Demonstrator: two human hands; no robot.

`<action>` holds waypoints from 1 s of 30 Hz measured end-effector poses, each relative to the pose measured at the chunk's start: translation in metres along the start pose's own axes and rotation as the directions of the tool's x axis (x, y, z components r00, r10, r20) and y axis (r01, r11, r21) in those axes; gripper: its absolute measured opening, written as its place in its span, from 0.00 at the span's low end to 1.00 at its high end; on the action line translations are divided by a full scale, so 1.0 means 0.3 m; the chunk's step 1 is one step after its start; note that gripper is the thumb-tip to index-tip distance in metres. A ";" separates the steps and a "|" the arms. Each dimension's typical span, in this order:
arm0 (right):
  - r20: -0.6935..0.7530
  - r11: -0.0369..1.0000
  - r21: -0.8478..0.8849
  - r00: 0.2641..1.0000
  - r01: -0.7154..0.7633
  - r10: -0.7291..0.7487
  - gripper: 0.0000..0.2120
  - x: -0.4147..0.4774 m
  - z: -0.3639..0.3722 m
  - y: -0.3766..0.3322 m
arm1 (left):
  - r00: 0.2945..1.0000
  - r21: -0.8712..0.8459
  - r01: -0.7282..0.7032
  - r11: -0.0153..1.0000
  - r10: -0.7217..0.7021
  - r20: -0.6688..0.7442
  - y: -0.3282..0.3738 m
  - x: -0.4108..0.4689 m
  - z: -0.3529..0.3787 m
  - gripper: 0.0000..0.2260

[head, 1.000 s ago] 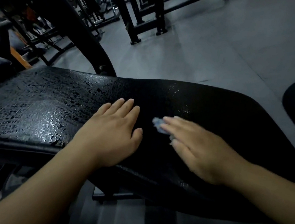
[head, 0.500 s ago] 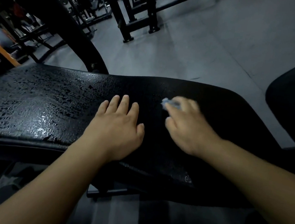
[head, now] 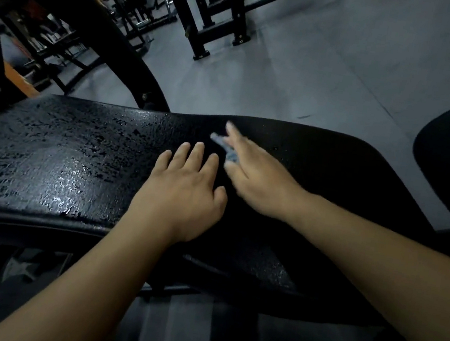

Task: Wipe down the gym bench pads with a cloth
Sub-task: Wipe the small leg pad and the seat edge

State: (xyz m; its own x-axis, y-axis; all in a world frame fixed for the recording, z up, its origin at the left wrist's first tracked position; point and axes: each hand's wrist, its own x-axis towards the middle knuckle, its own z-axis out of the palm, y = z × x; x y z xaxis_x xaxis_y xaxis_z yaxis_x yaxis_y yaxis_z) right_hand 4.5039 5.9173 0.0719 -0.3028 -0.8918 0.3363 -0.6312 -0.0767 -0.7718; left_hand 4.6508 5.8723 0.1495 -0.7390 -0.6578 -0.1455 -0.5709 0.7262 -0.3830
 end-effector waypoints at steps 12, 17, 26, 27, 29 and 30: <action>0.033 0.983 -0.129 0.991 0.132 -0.128 0.22 -0.074 -0.044 0.083 | 0.999 -0.038 -0.044 0.998 0.043 -0.030 0.085 0.016 0.001 0.30; -0.079 0.955 -0.244 0.985 -0.168 0.153 0.23 -0.029 -0.105 0.182 | 0.985 -0.059 -0.144 0.988 0.137 -0.103 0.125 -0.002 0.005 0.26; 0.087 0.949 -0.290 0.983 -0.128 0.159 0.23 -0.344 -0.159 0.116 | 0.972 -0.048 -0.227 0.973 0.223 -0.080 0.110 -0.026 0.011 0.27; 0.018 0.933 -0.291 0.974 -0.211 0.226 0.22 -0.318 -0.165 0.139 | 0.969 -0.043 -0.238 0.970 0.234 -0.074 0.107 -0.030 0.008 0.27; -0.104 0.893 -0.234 0.923 -0.385 0.371 0.21 -0.255 -0.137 0.118 | 0.960 -0.053 -0.276 0.960 0.272 -0.068 0.101 -0.036 0.007 0.26; -0.121 0.887 -0.207 0.910 -0.413 0.396 0.22 -0.251 -0.110 0.082 | 0.952 -0.058 -0.302 0.952 0.298 -0.062 0.101 -0.036 0.007 0.26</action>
State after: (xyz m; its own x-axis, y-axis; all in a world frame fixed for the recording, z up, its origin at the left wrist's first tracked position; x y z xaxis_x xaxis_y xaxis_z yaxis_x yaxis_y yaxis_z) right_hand 4.4875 5.9972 0.0454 -0.6122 -0.7880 0.0659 -0.5821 0.3927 -0.7120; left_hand 4.6423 5.9011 0.1374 -0.8964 -0.3974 -0.1962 -0.3410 0.9013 -0.2672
